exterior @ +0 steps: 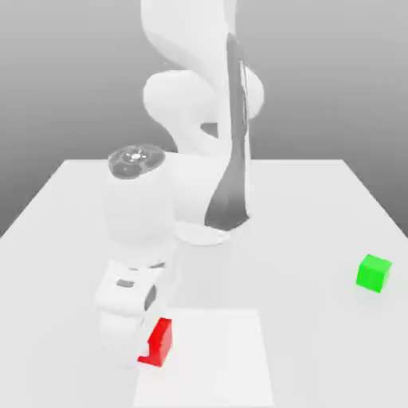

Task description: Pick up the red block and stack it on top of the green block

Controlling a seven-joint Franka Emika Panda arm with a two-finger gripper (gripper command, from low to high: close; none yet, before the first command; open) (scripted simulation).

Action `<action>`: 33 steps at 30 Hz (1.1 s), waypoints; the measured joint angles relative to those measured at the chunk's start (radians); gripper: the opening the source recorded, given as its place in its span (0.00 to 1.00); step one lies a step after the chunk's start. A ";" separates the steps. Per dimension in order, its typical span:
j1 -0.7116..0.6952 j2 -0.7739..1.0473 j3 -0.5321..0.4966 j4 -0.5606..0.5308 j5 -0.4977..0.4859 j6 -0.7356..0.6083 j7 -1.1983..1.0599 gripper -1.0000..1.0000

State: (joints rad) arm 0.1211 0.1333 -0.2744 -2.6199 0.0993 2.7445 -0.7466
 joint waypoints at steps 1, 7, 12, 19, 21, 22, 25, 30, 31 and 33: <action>0.021 -0.014 0.013 -0.004 -0.006 -0.008 0.040 0.00; 0.211 -0.065 0.110 -0.025 -0.014 -0.033 0.303 0.00; 0.372 -0.102 0.182 -0.042 -0.020 -0.049 0.530 0.00; 0.590 -0.150 0.282 -0.067 -0.040 -0.070 0.857 0.00; 0.649 -0.163 0.309 -0.074 -0.049 -0.076 0.953 0.00; 0.677 -0.169 0.324 -0.077 -0.053 -0.079 1.000 0.00; 0.764 -0.186 0.368 -0.088 -0.068 -0.088 1.145 0.00; 0.814 -0.106 0.379 -0.089 -0.114 -0.007 1.271 0.00; 0.813 -0.074 0.376 -0.088 -0.124 0.023 1.280 0.00; 0.817 -0.008 0.368 -0.086 -0.143 0.086 1.295 0.00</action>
State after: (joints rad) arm 0.9383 0.1250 0.0938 -2.7059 -0.0437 2.8305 0.5482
